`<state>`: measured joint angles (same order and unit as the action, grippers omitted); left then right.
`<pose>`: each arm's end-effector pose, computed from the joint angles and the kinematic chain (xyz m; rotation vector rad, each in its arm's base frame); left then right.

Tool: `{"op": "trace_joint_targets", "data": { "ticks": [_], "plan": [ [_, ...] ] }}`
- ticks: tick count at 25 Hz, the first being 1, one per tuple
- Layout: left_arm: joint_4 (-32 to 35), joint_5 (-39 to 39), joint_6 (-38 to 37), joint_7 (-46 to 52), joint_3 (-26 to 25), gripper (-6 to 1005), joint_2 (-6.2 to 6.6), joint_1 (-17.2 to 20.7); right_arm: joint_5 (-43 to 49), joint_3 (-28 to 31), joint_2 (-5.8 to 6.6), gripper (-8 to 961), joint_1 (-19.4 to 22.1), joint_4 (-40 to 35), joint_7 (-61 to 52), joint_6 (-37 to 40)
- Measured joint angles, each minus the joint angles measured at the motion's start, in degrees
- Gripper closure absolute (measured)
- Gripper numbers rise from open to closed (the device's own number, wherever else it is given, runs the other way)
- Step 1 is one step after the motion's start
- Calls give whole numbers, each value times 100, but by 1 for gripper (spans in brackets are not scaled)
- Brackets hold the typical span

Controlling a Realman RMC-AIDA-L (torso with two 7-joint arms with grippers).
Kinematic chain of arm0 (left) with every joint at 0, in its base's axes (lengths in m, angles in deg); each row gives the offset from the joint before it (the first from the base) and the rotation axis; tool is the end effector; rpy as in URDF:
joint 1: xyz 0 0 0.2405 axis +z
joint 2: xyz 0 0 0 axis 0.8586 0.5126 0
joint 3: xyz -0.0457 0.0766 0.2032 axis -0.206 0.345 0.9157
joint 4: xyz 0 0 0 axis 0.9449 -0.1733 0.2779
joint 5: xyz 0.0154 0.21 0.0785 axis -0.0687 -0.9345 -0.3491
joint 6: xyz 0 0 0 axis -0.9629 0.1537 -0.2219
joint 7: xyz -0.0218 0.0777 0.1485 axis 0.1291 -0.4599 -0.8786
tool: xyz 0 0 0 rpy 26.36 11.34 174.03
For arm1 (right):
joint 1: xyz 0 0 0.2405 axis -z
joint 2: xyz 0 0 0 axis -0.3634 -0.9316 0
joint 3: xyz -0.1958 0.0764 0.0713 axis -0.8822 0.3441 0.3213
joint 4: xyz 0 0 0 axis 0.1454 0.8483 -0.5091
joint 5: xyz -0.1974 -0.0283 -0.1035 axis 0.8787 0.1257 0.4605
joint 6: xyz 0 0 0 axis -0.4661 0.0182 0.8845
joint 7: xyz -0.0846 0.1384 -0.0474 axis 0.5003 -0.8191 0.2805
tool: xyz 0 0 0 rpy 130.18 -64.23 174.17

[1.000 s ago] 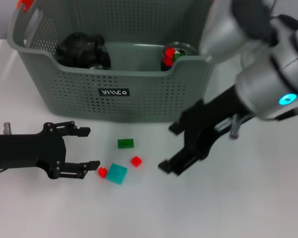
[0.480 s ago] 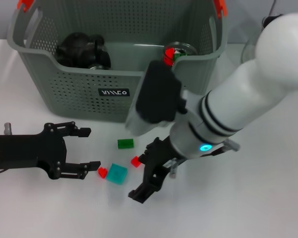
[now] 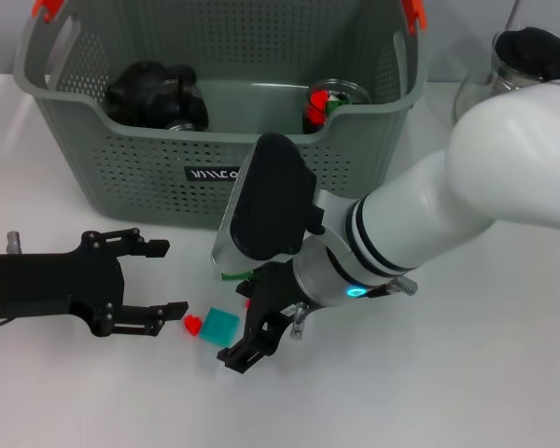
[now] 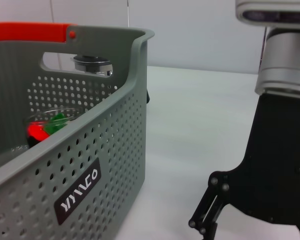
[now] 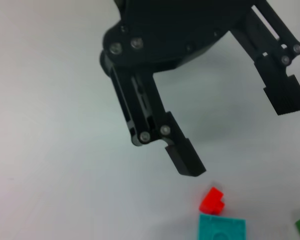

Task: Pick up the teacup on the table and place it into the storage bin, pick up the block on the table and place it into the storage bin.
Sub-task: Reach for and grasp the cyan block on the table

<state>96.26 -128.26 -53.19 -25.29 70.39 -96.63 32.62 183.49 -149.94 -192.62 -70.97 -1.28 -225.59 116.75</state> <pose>-0.2828 0.2998 0.0183 -2.7762 -0.2926 -0.4246 0.0788 0.3171 -0.1772 -2.9910 0.2282 -0.3483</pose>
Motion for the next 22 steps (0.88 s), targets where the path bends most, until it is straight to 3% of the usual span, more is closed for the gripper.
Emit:
{"op": "trace_joint_targets", "data": {
  "ticks": [15, 22],
  "plan": [
    [-8, 33, 9, 0, 17, 152, 0, -26, -298, -469, -30, 12, -54, 326, 58, -715],
    [-8, 33, 9, 0, 25, 153, 0, -35, -306, -499, -35, 96, -62, 476, 131, -908]
  ]
}}
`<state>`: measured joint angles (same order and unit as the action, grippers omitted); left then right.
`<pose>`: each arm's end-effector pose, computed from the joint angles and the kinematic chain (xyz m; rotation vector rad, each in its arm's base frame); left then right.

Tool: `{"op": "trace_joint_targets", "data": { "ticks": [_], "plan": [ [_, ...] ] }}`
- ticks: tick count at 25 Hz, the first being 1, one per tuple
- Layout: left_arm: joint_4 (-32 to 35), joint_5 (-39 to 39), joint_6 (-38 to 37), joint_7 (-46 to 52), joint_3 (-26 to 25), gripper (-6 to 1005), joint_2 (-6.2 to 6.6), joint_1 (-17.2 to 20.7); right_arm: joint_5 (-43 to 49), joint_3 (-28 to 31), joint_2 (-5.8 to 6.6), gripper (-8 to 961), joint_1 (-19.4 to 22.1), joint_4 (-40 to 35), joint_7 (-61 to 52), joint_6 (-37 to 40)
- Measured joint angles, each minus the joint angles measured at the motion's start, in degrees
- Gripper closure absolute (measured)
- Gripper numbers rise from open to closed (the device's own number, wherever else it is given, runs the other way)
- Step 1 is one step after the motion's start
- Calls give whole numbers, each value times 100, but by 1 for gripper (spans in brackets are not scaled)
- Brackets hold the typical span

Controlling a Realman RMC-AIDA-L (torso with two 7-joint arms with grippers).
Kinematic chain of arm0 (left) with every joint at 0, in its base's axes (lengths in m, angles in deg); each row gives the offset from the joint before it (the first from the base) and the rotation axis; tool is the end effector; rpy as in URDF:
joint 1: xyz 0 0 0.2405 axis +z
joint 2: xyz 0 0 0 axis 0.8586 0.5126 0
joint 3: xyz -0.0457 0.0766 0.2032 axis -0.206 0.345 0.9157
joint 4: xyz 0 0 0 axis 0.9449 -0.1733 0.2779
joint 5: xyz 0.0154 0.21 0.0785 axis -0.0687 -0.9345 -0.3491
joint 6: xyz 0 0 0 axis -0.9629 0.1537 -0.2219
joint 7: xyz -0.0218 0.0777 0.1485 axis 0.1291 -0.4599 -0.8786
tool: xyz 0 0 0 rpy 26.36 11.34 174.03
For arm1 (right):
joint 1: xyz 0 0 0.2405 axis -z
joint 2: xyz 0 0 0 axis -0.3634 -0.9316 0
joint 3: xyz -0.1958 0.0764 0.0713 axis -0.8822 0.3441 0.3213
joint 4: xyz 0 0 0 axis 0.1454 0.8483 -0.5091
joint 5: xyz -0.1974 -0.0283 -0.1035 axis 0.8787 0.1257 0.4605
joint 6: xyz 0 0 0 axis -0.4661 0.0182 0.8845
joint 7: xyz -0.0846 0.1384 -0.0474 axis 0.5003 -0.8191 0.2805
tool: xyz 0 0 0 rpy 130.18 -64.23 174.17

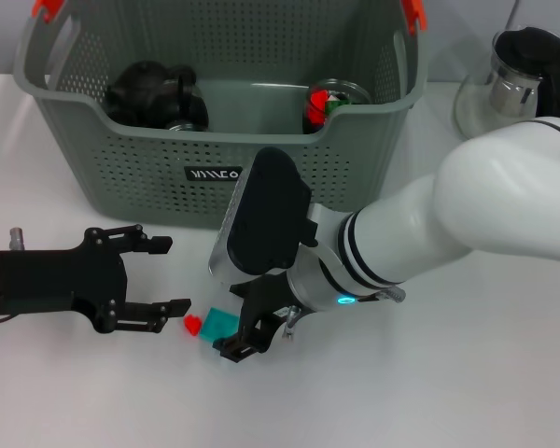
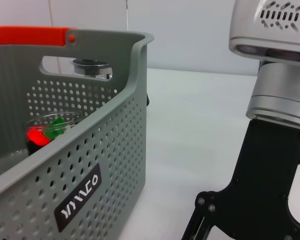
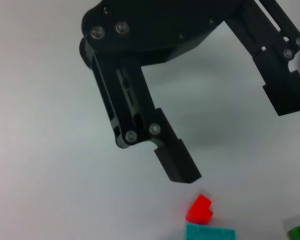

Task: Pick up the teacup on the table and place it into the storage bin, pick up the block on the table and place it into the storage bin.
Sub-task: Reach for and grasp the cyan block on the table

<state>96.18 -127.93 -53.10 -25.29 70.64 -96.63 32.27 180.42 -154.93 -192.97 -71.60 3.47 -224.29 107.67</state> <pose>-0.2802 0.3020 0.0179 -2.7772 -0.2816 -0.4301 0.0891 0.3207 -0.1932 -2.9471 0.2020 -0.3018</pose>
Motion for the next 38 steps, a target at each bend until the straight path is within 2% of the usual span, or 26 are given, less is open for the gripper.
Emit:
{"op": "trace_joint_targets", "data": {
  "ticks": [4, 9, 16, 34, 38],
  "plan": [
    [-8, 0, 0, 0, 0, 153, 0, 0, -3, -28, -2, 144, -6, 5, 1, -13],
    [-8, 6, 0, 0, 0, 153, 0, 0, -53, -68, -2, 366, -13, 8, 39, 3],
    [-19, 7, 6, 0, 0, 153, 0, 0, -356, -125, -2, 376, -76, 142, 224, 18],
    [-72, 2, 9, -45, -27, 152, 0, 0, -372, -126, -1, 388, -113, 233, 223, -42],
    [-72, 1, 12, -45, -27, 152, 0, 0, -372, -125, -1, 450, -121, 255, 184, -44]
  ]
}}
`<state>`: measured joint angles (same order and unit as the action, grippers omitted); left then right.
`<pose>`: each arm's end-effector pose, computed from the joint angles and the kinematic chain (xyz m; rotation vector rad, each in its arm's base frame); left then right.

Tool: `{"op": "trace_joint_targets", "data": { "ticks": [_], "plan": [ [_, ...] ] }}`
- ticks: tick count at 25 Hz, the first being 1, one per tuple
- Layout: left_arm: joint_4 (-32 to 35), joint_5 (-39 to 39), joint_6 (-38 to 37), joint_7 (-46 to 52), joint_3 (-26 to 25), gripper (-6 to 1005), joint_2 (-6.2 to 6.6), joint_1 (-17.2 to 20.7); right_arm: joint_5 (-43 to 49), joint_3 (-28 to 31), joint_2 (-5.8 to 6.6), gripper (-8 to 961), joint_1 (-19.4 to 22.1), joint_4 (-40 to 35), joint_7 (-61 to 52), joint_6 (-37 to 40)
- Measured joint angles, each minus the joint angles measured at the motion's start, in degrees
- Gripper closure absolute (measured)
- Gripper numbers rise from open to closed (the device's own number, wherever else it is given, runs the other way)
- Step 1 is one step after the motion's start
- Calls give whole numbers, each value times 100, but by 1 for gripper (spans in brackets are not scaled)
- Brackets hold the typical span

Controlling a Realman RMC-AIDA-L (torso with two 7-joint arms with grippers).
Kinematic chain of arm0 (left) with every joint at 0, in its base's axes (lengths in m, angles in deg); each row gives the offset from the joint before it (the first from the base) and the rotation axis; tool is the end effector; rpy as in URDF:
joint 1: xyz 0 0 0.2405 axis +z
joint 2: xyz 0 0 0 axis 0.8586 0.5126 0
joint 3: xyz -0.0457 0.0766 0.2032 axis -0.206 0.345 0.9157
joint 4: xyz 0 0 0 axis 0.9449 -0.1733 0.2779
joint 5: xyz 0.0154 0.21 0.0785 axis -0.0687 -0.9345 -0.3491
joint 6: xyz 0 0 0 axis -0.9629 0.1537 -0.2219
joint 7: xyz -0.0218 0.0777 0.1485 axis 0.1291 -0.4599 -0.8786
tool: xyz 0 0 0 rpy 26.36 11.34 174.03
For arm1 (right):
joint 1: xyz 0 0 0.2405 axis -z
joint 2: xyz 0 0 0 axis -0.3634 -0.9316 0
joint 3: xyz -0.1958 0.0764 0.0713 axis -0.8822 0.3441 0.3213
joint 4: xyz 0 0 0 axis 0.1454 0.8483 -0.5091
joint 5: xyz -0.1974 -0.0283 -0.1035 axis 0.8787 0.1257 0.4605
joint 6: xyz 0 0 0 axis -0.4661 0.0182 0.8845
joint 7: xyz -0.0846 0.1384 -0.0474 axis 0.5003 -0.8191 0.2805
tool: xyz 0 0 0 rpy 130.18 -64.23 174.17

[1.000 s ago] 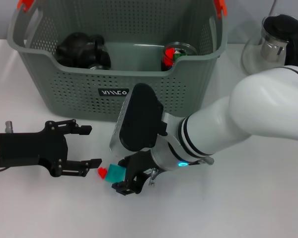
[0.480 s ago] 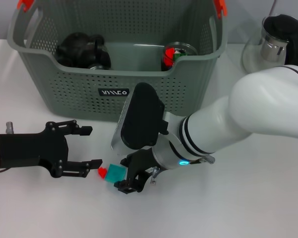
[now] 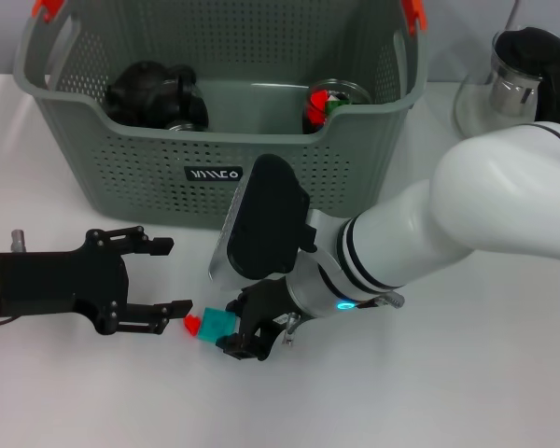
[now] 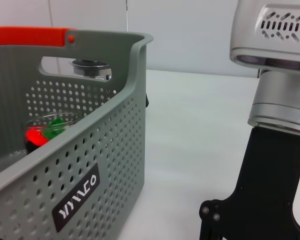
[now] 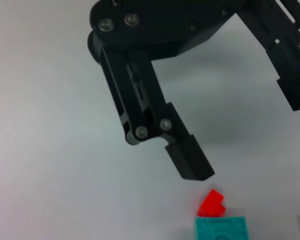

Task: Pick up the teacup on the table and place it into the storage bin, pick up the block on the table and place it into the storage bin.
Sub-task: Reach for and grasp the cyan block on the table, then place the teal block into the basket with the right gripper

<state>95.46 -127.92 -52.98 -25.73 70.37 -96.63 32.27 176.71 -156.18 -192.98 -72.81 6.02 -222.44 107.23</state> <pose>-0.2808 0.3010 0.0160 -2.7763 -0.2850 -0.4394 0.0935 0.3179 -0.1974 -2.9710 0.2157 -0.3110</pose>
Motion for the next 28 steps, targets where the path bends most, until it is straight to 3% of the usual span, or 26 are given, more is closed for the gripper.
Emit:
{"op": "trace_joint_targets", "data": {
  "ticks": [12, 21, 28],
  "plan": [
    [24, 3, 6, 1, -5, 152, 0, -9, -119, 13, 38, 521, 1, -63, 17, 190],
    [47, -13, -3, -1, -21, 152, 7, 11, -28, 177, 139, 523, 98, -382, 43, 898],
    [110, -3, -57, 39, -178, 153, 29, 32, 746, 1192, 148, 522, 913, -1647, 49, 1985]
  ]
}}
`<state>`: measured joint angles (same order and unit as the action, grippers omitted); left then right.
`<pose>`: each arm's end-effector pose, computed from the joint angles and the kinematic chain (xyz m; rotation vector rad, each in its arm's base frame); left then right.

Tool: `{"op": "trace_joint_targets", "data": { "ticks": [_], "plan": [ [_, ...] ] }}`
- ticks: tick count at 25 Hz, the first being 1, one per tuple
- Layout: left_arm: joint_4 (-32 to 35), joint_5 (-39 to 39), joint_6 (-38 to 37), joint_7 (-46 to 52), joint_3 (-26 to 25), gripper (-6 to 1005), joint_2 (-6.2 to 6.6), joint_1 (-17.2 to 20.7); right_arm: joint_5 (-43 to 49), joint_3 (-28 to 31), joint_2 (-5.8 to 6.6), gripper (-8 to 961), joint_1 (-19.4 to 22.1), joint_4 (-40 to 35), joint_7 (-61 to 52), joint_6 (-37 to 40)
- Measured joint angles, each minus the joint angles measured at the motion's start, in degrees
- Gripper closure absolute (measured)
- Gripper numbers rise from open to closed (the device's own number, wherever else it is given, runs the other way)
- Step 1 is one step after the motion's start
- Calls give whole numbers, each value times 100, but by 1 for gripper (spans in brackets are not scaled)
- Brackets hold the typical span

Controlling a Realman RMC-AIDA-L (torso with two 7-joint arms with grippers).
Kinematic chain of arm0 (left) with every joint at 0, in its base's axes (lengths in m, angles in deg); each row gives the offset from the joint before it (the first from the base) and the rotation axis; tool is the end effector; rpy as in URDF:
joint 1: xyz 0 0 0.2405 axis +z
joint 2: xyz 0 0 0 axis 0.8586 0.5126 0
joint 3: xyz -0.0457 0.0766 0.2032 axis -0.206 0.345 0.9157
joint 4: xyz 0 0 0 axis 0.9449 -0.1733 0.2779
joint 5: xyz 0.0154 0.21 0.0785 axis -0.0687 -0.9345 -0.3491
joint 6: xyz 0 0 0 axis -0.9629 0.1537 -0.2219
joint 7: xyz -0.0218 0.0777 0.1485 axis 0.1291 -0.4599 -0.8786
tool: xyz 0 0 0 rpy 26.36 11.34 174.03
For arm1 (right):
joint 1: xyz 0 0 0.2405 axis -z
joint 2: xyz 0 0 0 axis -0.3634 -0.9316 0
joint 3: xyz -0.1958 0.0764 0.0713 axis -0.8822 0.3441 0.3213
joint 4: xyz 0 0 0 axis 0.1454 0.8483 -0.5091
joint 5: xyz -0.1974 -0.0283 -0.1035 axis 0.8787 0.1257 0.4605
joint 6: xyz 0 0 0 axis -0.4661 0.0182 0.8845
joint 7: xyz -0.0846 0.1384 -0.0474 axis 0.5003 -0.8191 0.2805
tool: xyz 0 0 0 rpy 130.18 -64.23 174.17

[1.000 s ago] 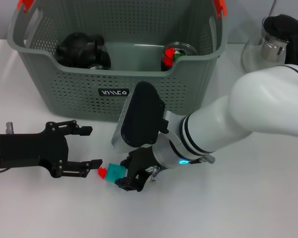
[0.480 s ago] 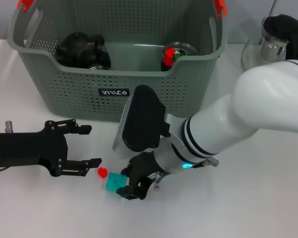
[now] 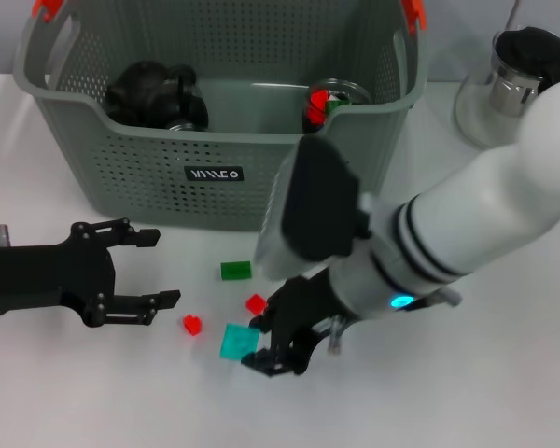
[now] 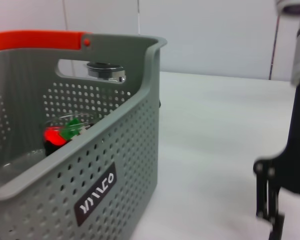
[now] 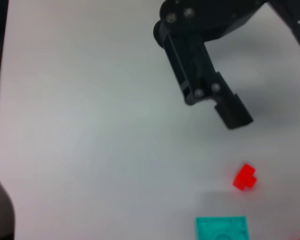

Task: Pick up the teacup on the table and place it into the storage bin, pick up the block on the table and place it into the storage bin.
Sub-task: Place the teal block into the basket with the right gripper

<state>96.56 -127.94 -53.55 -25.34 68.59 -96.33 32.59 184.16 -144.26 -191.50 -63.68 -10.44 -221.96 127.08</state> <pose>-0.2844 0.3016 0.0256 -2.7437 -0.2985 -0.4386 0.0835 0.3036 -0.1497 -3.0678 0.2600 -0.3252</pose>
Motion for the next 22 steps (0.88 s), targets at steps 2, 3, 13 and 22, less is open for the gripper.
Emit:
{"op": "trace_joint_targets", "data": {
  "ticks": [2, 3, 13, 22],
  "plan": [
    [8, 2, -14, 0, -52, 153, 14, 1, 155, 400, 2, 522, 219, -429, 10, 410],
    [8, 2, -19, 0, -64, 153, 19, 1, 196, 608, 7, 522, 310, -638, 19, 644],
    [7, -50, -15, -16, -360, 152, 40, 68, 145, 2308, 9, 521, 885, -2650, -133, 2465],
    [15, -52, -76, -42, -333, 153, 26, 91, -252, 3838, 8, 522, 218, -3072, -49, 2643]
  ]
}}
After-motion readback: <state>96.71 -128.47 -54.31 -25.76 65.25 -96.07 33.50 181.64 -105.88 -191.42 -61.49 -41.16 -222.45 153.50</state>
